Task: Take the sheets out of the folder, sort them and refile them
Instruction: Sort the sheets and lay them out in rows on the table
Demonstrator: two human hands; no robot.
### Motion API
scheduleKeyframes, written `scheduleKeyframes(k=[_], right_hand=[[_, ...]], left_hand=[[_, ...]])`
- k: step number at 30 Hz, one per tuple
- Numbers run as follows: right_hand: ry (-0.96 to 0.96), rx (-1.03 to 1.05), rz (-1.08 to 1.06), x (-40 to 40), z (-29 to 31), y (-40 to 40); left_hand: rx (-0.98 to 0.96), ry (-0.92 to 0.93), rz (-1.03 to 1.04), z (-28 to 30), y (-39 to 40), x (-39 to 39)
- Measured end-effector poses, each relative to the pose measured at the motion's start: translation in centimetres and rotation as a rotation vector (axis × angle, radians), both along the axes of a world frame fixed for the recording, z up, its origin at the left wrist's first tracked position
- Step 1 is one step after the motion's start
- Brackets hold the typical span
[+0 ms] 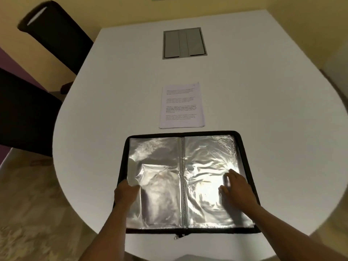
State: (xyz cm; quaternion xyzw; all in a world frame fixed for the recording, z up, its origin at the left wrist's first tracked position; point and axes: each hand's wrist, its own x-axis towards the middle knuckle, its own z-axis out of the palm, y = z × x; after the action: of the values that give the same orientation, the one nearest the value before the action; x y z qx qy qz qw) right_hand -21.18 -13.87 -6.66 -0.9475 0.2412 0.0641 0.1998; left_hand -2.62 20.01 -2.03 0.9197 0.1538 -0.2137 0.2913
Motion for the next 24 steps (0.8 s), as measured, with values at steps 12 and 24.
scheduleKeyframes(k=[12,24], right_hand=[[-0.156,0.114,-0.355,-1.7,2.9,2.0],[-0.245,1.378,-0.926,-1.2,8.6,2.1]], left_hand=[[-0.695,0.146,-0.364,7.6,-7.4,-2.5],[-0.645,0.296,-0.732,4.4,-15.5,-9.0]])
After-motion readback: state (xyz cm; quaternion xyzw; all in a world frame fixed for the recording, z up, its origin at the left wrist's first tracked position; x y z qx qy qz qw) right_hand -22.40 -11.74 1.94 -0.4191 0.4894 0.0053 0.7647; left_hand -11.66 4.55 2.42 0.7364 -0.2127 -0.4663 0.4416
